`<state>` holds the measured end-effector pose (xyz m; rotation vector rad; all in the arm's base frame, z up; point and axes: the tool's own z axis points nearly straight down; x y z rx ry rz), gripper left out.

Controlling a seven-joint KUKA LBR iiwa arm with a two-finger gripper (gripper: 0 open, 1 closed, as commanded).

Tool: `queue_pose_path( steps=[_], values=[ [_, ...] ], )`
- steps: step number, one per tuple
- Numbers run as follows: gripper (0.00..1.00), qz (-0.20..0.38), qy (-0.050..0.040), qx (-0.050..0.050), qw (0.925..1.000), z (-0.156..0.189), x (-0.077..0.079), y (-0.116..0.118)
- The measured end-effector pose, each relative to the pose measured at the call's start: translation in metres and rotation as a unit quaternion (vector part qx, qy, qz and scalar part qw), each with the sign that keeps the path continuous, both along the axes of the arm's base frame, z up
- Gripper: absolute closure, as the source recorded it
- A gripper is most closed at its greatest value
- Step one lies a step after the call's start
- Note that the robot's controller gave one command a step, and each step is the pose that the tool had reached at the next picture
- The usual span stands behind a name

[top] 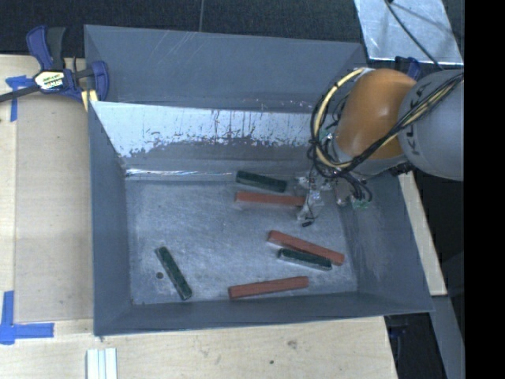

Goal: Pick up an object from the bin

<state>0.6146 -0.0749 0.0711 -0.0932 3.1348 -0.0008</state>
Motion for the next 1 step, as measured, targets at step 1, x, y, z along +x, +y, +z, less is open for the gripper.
queue_pose_path(
  steps=[1],
  values=[
    [1.0, 0.01, -0.0036, -0.001, 0.9999, 0.1725, -0.0196, 0.02]
  ],
)
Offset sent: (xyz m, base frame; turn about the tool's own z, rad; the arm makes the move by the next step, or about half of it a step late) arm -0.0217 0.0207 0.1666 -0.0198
